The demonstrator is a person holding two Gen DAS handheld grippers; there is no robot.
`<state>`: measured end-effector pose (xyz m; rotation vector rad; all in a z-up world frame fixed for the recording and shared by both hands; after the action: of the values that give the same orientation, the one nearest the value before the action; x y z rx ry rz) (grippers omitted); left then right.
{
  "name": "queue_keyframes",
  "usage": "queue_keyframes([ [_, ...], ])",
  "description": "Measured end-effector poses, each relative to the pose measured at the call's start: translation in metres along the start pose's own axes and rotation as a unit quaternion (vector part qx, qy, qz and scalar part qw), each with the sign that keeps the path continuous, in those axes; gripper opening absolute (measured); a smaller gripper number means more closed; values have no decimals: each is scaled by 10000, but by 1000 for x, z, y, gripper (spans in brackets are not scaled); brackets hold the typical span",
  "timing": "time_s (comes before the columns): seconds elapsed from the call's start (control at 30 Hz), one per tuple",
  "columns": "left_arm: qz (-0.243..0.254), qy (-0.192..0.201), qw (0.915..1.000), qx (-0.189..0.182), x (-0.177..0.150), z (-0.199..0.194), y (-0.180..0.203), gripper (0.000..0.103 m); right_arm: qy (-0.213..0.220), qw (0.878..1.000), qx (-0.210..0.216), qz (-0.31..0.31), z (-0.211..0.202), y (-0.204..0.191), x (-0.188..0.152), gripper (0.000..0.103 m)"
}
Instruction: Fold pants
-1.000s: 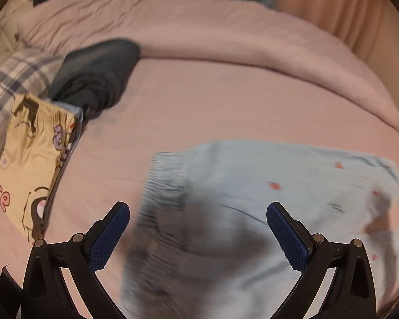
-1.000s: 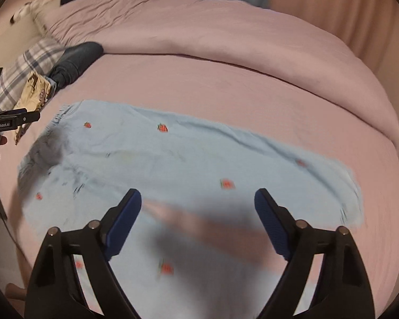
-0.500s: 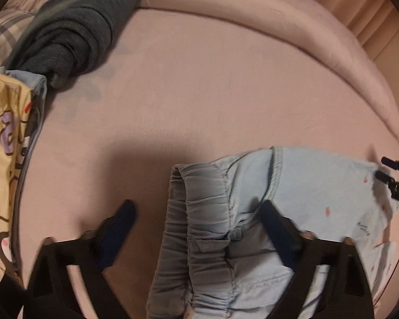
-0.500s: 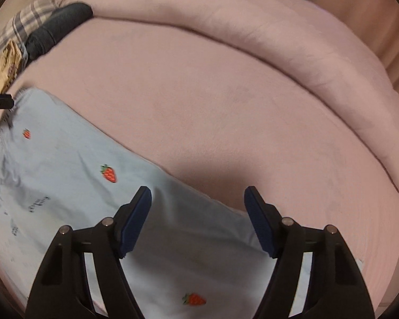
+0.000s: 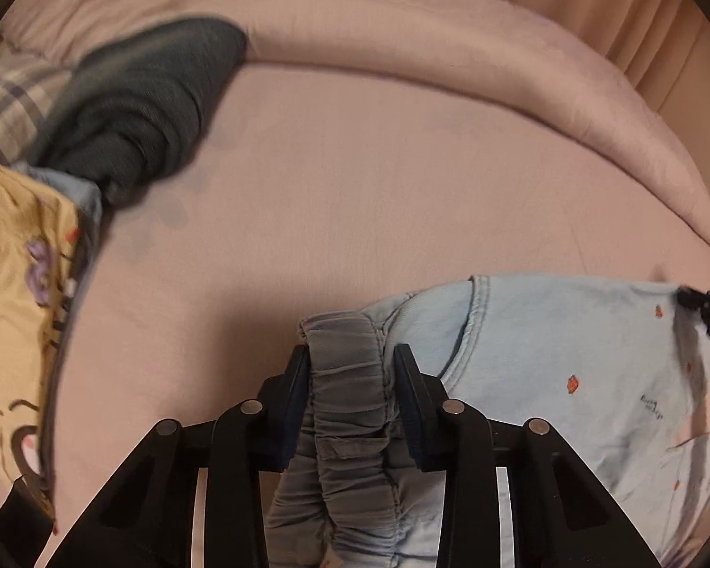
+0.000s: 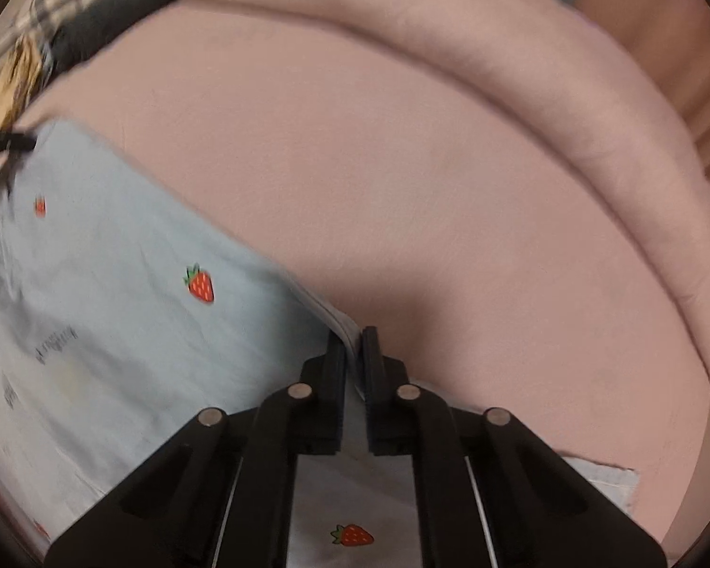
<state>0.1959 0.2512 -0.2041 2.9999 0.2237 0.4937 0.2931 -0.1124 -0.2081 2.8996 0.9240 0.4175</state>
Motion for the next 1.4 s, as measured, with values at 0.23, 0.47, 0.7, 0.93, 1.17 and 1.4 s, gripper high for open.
queue_keyframes([
  [0.23, -295, -352, 9965, 701, 2, 32, -5, 64, -488, 9983, -218, 217, 35, -13, 13, 12],
  [0.47, 42, 616, 9904, 1233, -14, -26, 5, 79, 51, 9972, -247, 698, -24, 2, 3, 32],
  [0.7, -282, 1088, 9728, 2027, 1, -45, 8, 79, -40, 9862, -530, 1568, -27, 33, -61, 32],
  [0.93, 630, 894, 9921, 620, -24, -48, 66, 79, 115, 9410, -824, 3281, -73, 145, -164, 34],
  [1.17, 1448, 128, 9889, -319, -52, 5, 171, 79, 4, 8747, -265, 4839, -61, 199, -262, 41],
  [1.4, 1751, -390, 9832, -337, -67, 37, 215, 79, 198, 8635, 583, 5005, -27, 182, -266, 21],
])
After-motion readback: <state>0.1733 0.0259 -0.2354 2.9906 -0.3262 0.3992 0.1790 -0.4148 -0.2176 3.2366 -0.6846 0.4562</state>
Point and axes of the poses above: each gripper's, at about its wrist camera, not at the fingertips, and z roughly the way its jaws point, y to its right, x to its top, the point moved 4 cm from there along z, roughly the way its jaws point, and after that the axes turned 9 degrees about -y, right-handed, at the moved point
